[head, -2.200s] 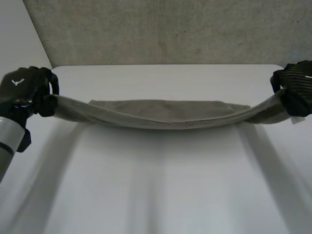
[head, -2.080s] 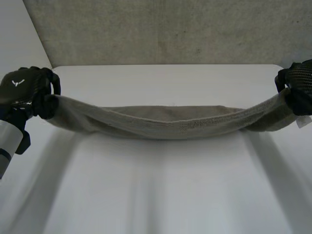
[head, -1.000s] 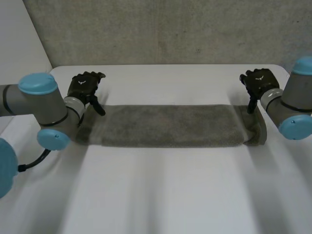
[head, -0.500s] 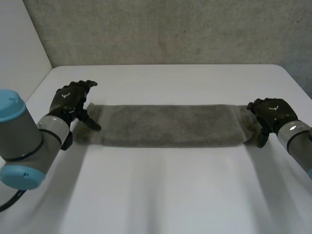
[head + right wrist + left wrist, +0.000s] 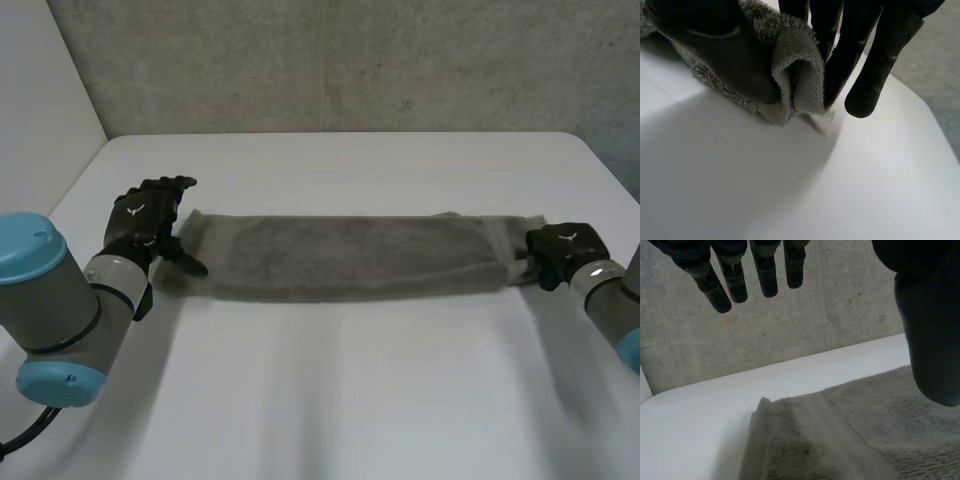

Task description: Fold the towel.

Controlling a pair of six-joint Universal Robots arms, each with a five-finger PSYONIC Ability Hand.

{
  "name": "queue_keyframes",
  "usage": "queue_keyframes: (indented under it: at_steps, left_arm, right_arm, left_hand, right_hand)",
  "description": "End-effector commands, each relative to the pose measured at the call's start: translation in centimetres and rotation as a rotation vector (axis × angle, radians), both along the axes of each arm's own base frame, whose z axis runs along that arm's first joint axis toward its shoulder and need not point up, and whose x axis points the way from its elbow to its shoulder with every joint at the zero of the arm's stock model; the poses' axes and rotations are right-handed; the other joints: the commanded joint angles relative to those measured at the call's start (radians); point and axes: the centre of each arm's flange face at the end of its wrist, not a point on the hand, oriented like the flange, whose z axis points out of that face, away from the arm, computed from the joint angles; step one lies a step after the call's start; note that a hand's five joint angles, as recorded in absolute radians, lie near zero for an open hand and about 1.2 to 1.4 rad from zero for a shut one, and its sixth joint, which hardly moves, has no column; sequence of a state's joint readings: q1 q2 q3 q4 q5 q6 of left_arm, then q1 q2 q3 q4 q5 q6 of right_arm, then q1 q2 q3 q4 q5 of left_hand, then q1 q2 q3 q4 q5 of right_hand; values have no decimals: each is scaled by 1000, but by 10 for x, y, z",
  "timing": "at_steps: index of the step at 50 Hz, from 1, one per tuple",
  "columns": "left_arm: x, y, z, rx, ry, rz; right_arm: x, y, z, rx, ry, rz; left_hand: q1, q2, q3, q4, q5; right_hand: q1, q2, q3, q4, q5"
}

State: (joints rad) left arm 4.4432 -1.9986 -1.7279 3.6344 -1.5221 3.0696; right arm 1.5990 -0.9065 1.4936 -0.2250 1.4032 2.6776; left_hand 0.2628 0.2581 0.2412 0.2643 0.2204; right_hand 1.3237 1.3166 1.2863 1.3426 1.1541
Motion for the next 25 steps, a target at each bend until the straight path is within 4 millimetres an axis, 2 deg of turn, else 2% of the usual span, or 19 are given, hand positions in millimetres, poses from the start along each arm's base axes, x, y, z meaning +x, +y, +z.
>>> queue_keyframes:
  at_steps: [1, 4, 6, 7, 9, 10, 12, 15, 17, 18, 19, 20, 21, 23, 24, 25]
  left_arm:
    - [0, 1, -1, 4, -3, -1]
    - [0, 1, -1, 4, -4, -1]
    - [0, 1, -2, 5, -4, -1]
    - [0, 1, -2, 5, -4, -1]
    - [0, 1, -2, 5, -4, -1]
    - [0, 1, -2, 5, -4, -1]
    - [0, 1, -1, 2, -4, -1]
    - [0, 1, 1, -2, -3, 2]
    - [0, 2, 2, -4, -2, 0]
    - [0, 2, 2, -4, -2, 0]
    - [0, 2, 2, -1, -3, 0]
    - [0, 2, 2, -1, -3, 0]
    - [0, 2, 1, 0, -3, 0]
    - [0, 3, 2, -2, -3, -1]
    - [-1, 3, 1, -1, -3, -5]
    - [-1, 3, 1, -1, -3, -5]
  right_arm:
    - [-29, -11, 18, -43, 7, -80]
    - [-37, -15, 20, -50, 7, -97]
    - [-54, -22, 24, -62, 18, -135]
    - [-54, -22, 24, -62, 18, -135]
    - [-78, -31, 30, -81, 51, -180]
    - [-78, -31, 30, -82, 51, -181]
    - [-100, -40, 40, -113, 120, -212]
    - [-105, -45, 50, -142, 161, -217]
    - [-102, -50, 80, -204, 219, -192]
    - [-102, -50, 80, -204, 220, -192]
    - [-91, -50, 96, -233, 222, -166]
    - [-66, -48, 112, -268, 211, -112]
    - [-66, -48, 112, -268, 211, -111]
    - [0, -36, 138, -339, 174, 37]
    - [0, -36, 138, -339, 174, 38]
    - [34, -25, 148, -373, 157, 118]
  left_hand:
    - [-85, -80, -63, -86, -217]
    - [-85, -80, -63, -86, -217]
    - [-85, -80, -63, -86, -217]
    - [-85, -80, -63, -86, -217]
    - [-85, -80, -63, -86, -217]
    - [-85, -80, -63, -86, -217]
    - [-85, -80, -63, -86, -217]
    - [-85, -80, -63, -86, -217]
    - [-85, -80, -63, -86, -217]
    - [-85, -80, -63, -86, -217]
    - [-85, -80, -63, -86, -217]
    - [-85, -80, -63, -86, -217]
    - [-85, -80, -63, -86, -217]
    - [-85, -80, -63, -86, -217]
    - [-85, -80, -63, -86, -217]
    - [-85, -80, -63, -86, -217]
  right_hand:
    - [73, 80, 110, 54, 68]
    - [73, 80, 110, 54, 68]
    - [73, 80, 110, 54, 68]
    - [73, 80, 110, 54, 68]
    - [73, 80, 110, 54, 68]
    - [73, 80, 110, 54, 68]
    - [73, 80, 110, 54, 68]
    - [73, 80, 110, 54, 68]
    - [73, 80, 110, 54, 68]
    - [73, 80, 110, 54, 68]
    - [73, 80, 110, 54, 68]
    - [73, 80, 110, 54, 68]
    - [73, 80, 110, 54, 68]
    - [73, 80, 110, 54, 68]
    - [73, 80, 110, 54, 68]
    - [73, 80, 110, 54, 68]
